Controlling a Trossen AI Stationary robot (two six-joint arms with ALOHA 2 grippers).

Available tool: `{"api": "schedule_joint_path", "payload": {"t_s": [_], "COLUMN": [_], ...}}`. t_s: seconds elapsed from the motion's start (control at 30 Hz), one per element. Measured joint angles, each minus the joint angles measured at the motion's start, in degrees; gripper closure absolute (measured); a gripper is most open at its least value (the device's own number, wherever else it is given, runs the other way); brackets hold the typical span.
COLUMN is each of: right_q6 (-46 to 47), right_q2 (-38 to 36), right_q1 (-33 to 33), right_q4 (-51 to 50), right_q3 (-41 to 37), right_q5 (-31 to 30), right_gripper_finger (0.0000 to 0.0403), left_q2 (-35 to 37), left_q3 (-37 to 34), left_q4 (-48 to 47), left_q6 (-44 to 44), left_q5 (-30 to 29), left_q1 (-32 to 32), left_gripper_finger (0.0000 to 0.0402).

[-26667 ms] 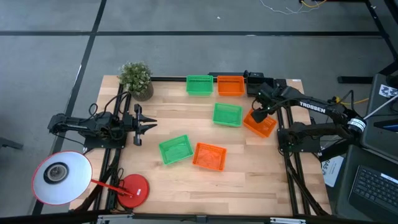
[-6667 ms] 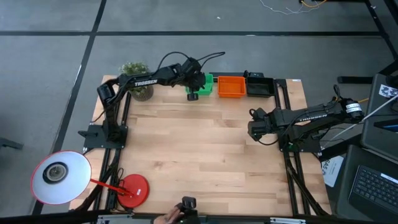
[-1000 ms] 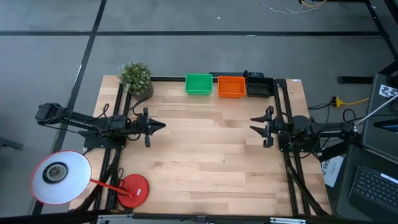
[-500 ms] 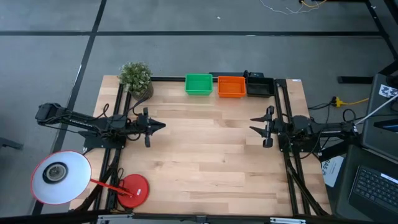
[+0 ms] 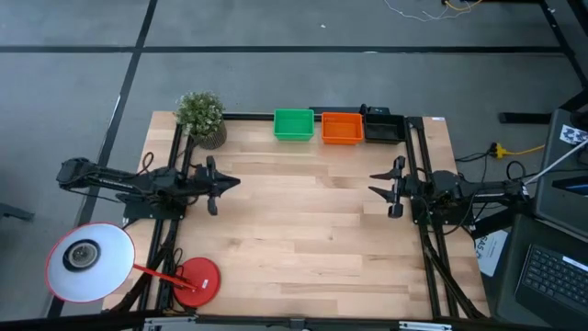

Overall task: Stack baskets by color
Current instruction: Return to Home Position

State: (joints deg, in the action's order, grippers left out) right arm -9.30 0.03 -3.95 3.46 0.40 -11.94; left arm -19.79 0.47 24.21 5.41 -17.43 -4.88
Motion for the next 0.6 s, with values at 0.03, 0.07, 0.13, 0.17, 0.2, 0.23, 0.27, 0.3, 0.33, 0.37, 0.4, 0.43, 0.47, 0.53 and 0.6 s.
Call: {"api": "schedule_joint_path", "payload": {"t_s": [0.03,0.07,0.13,0.17,0.2,0.23,0.27,0.3,0.33,0.37,0.4,0.43,0.47,0.53,0.6], "right_q6": [0.0,0.0,0.0,0.0,0.0,0.0,0.0,0.0,0.0,0.0,0.0,0.0,0.0,0.0,0.0], "right_q2": [0.0,0.0,0.0,0.0,0.0,0.0,0.0,0.0,0.0,0.0,0.0,0.0,0.0,0.0,0.0], "right_q1": [0.0,0.0,0.0,0.0,0.0,0.0,0.0,0.0,0.0,0.0,0.0,0.0,0.0,0.0,0.0], "right_q4": [0.0,0.0,0.0,0.0,0.0,0.0,0.0,0.0,0.0,0.0,0.0,0.0,0.0,0.0,0.0], "right_q3": [0.0,0.0,0.0,0.0,0.0,0.0,0.0,0.0,0.0,0.0,0.0,0.0,0.0,0.0,0.0], "right_q5": [0.0,0.0,0.0,0.0,0.0,0.0,0.0,0.0,0.0,0.0,0.0,0.0,0.0,0.0,0.0], "right_gripper_finger": [0.0243,0.0243,0.0243,0.0243,0.0243,0.0243,0.0243,0.0243,0.0243,0.0243,0.0243,0.0243,0.0243,0.0243,0.0243], "left_q2": [1.5,2.8,5.6,7.0,8.2,9.0,9.6,10.5,11.3,12.1,12.9,13.2,13.5,14.6,16.2], "left_q3": [0.0,0.0,0.0,0.0,0.0,0.1,0.1,0.0,0.0,0.0,0.0,0.1,0.1,0.1,0.1], "left_q4": [-0.5,-1.5,-3.9,-4.5,-5.4,-7.0,-9.5,-12.7,-15.5,-17.8,-20.8,-20.7,-21.0,-20.9,-20.9], "left_q6": [0.0,0.0,0.0,0.0,0.0,0.0,0.0,0.0,0.0,0.0,0.0,-0.1,0.0,0.0,0.0], "left_q5": [0.0,0.0,0.0,0.1,0.1,0.1,0.1,0.1,0.1,0.1,0.2,0.5,0.7,0.7,0.7], "left_q1": [0.0,0.0,0.0,0.0,0.0,0.0,0.0,0.0,0.0,0.0,0.0,0.0,0.0,0.0,0.0], "left_gripper_finger": [0.039,0.039,0.039,0.039,0.039,0.039,0.039,0.039,0.039,0.039,0.039,0.039,0.039,0.039,0.039]}}
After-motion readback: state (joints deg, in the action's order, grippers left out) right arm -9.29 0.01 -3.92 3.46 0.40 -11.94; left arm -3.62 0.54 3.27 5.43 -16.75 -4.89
